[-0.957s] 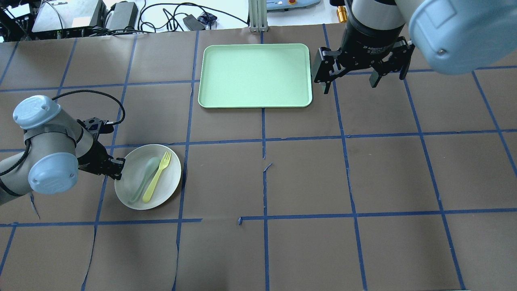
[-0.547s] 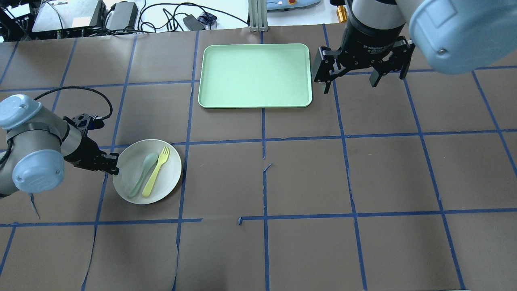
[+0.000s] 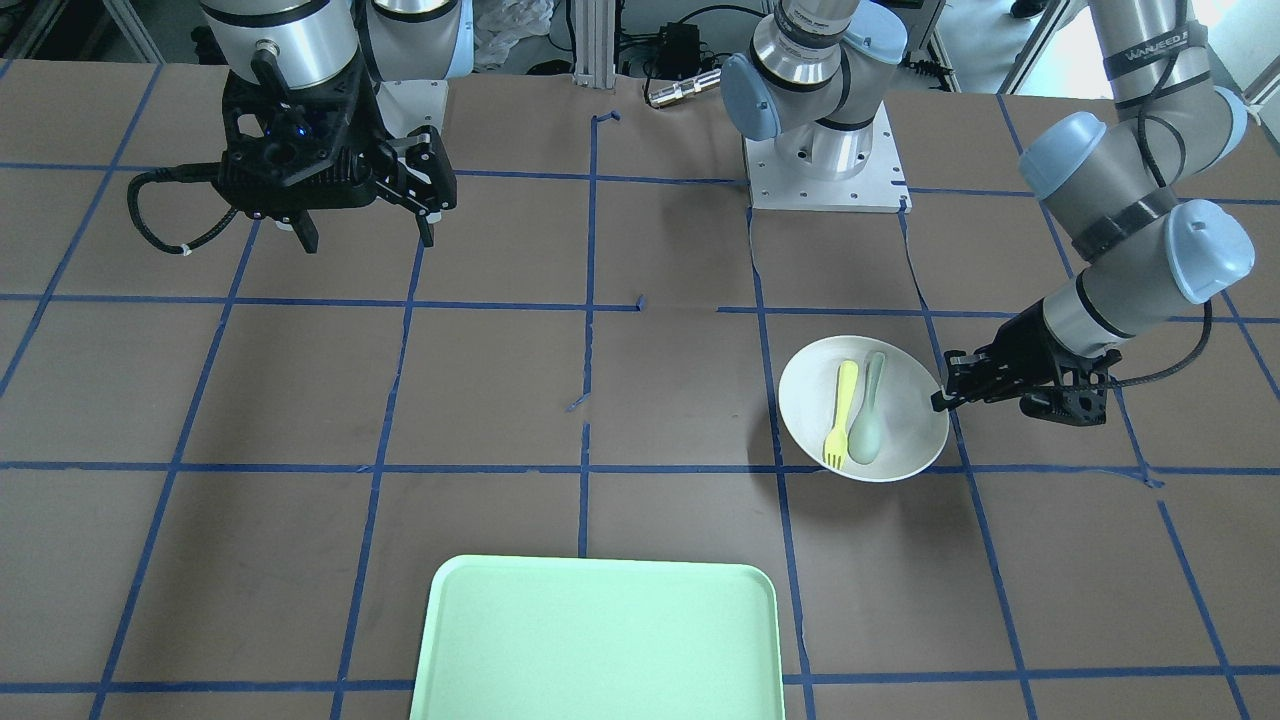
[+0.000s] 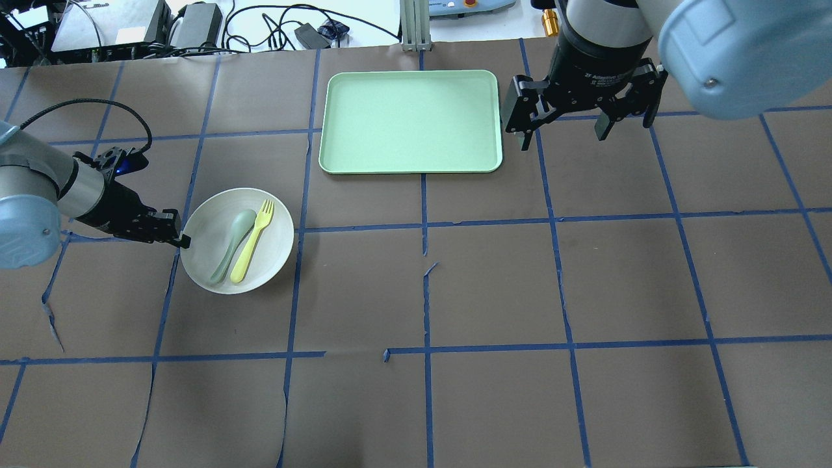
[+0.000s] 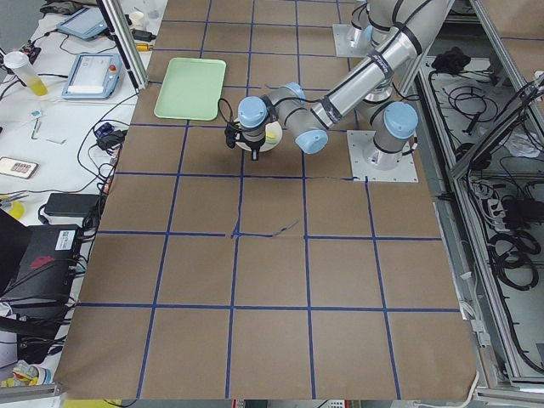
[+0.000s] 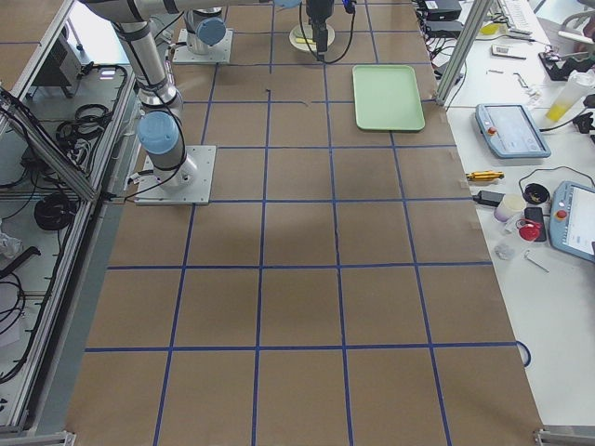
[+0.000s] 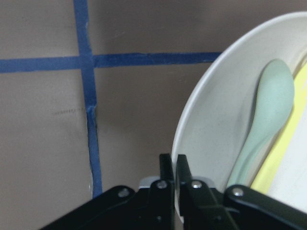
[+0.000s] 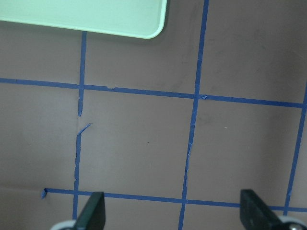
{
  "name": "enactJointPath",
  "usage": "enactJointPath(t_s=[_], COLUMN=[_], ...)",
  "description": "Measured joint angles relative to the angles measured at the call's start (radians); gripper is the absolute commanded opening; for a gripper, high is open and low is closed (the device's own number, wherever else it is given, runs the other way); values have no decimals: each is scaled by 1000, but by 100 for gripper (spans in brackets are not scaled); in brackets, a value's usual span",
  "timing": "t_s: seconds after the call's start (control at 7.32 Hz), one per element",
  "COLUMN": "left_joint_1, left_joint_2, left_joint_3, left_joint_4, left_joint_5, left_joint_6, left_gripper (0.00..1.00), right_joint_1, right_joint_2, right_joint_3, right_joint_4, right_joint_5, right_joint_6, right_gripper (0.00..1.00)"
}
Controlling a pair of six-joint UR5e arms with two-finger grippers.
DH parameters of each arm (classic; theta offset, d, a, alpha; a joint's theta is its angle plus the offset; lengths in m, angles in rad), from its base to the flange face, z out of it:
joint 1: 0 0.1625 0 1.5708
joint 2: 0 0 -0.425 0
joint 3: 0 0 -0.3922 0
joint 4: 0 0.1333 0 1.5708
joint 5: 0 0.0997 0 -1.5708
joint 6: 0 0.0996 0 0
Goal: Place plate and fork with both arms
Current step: 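Grasp the white plate rim with the left gripper and lift it, then carry the plate with the left gripper and lower it onto the green tray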
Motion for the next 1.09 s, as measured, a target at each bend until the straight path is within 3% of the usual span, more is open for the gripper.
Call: enactJointPath(t_s=[0.41,1.09], left_joint_1=[-138,-410], left_joint_2=[-82,-422], left_joint_3=[147,649], left_joint_4=[-29,-67], left_joint_5=[-22,-42], left_joint_6=[-136,-490], left_gripper=[0,0], right_joint_1=[0,0], right_joint_2=[0,-1], right_joint_3=[1,2], right_joint_4=[0,3], right_joint_5=[0,0], right_joint_6=[0,1], right_gripper=[100,100])
